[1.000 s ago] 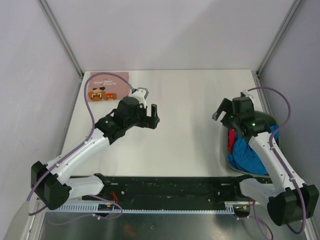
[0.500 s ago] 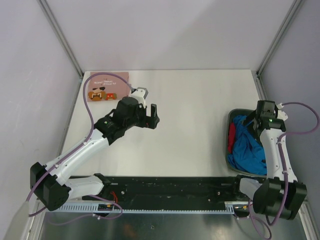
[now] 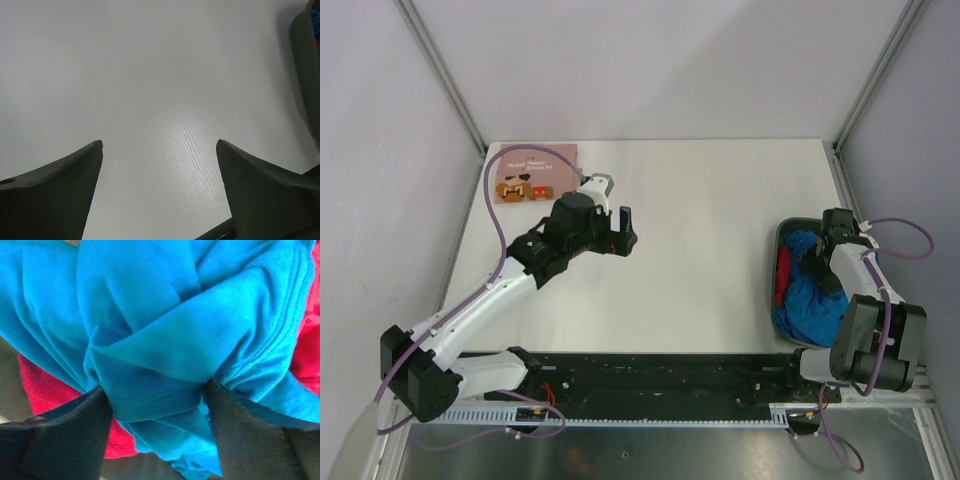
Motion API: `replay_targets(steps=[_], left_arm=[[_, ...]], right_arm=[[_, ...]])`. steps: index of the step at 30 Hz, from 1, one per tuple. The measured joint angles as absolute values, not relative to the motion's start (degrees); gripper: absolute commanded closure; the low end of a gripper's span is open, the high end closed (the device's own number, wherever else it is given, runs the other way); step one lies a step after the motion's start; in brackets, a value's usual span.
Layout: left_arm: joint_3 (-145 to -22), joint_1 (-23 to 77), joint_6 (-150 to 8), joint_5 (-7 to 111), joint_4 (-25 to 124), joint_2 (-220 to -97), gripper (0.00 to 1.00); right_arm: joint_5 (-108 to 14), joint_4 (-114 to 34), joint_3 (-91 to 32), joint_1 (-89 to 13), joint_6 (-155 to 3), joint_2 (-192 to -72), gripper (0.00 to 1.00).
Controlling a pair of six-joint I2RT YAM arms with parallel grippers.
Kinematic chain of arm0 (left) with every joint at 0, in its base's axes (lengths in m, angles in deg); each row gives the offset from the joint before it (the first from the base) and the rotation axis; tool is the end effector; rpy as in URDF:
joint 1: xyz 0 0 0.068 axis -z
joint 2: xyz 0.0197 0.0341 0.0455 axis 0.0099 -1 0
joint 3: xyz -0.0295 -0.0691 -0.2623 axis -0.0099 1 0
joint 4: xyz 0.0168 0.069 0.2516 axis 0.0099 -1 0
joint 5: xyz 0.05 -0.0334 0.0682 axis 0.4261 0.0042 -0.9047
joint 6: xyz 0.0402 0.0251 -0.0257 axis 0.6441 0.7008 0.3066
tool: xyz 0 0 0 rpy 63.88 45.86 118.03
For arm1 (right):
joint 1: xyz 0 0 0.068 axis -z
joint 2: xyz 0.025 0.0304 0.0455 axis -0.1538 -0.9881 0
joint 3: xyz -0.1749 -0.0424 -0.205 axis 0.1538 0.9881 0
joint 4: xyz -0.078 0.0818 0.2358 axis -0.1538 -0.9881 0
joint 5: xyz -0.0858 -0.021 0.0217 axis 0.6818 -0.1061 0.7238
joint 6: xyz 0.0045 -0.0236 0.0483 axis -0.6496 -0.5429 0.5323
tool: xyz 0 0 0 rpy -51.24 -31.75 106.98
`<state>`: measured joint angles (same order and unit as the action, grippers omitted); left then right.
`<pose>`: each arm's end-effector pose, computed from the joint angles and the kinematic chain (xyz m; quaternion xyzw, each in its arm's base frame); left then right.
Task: Fold and stack the t-shirts
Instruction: Grab crumpled tshirt from bin with the left arm, then move the tshirt to the center of the board
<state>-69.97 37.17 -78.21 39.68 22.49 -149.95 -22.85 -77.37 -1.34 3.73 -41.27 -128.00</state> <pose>0.2089 -0.1518 0.3238 0.1158 0.8676 -0.1961 0.4420 0.2366 -0.0632 0.2019 0.4665 0.8517 -0.0898 0.2211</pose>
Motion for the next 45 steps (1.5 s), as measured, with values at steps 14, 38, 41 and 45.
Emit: replay_targets(steps=[14,38,41,45], left_arm=[[-70.0,36.5,-78.2,39.7,22.5,-150.0,0.01],[-70.0,34.8,-78.2,39.7,22.5,-150.0,0.01],[-70.0,34.6,-78.2,39.7,22.5,-150.0,0.01],[-70.0,34.5,-78.2,39.7,22.5,-150.1,0.01]], right_arm=[[-26.6,-79.5,-5.4,5.5,-45.4,-115.0,1.0],[-31.5,-79.5,-60.8,-22.0,-46.3,-124.3,1.0],[-28.4,-78.4,-66.3,-29.5,-47.4,-129.6,1.0],[-26.4,-75.9,-68.3,-35.6,-48.2,-136.1,0.95]])
